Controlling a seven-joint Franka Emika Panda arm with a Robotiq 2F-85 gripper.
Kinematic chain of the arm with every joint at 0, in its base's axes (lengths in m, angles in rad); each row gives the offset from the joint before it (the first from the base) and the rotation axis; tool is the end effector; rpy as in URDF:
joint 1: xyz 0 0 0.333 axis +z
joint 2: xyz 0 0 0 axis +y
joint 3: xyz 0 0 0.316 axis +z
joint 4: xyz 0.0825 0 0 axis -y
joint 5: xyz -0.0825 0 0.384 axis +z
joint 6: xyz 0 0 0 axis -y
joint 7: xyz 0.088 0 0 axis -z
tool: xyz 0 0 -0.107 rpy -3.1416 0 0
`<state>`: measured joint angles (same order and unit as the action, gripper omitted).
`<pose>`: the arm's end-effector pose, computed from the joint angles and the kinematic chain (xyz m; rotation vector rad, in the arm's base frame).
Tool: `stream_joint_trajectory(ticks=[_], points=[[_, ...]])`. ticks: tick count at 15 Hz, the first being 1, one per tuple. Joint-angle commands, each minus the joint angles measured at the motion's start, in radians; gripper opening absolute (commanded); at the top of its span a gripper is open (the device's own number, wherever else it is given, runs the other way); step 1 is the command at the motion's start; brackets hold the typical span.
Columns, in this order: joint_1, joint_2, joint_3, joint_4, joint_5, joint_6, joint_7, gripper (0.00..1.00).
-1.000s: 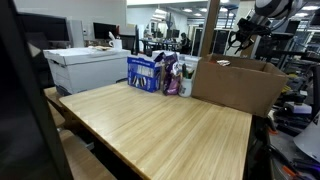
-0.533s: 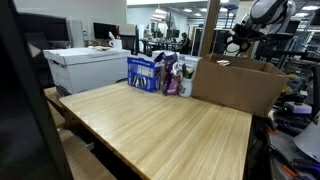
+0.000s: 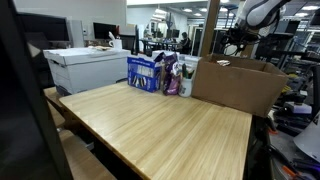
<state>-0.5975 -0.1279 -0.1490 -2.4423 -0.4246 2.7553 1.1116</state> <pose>0.3803 -0.3294 0.3954 2.1340 -1.9925 0.6961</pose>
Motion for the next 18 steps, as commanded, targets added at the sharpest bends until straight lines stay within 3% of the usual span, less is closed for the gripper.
stream_joint_trajectory(ticks=[1,8,18], points=[[0.038,0.059,-0.025,0.076,-0.076,-0.05,0.031,1.0],[0.145,0.116,-0.093,0.148,-0.049,-0.134,-0.085,1.0],[0.218,0.199,-0.169,0.213,-0.081,-0.215,-0.115,1.0]])
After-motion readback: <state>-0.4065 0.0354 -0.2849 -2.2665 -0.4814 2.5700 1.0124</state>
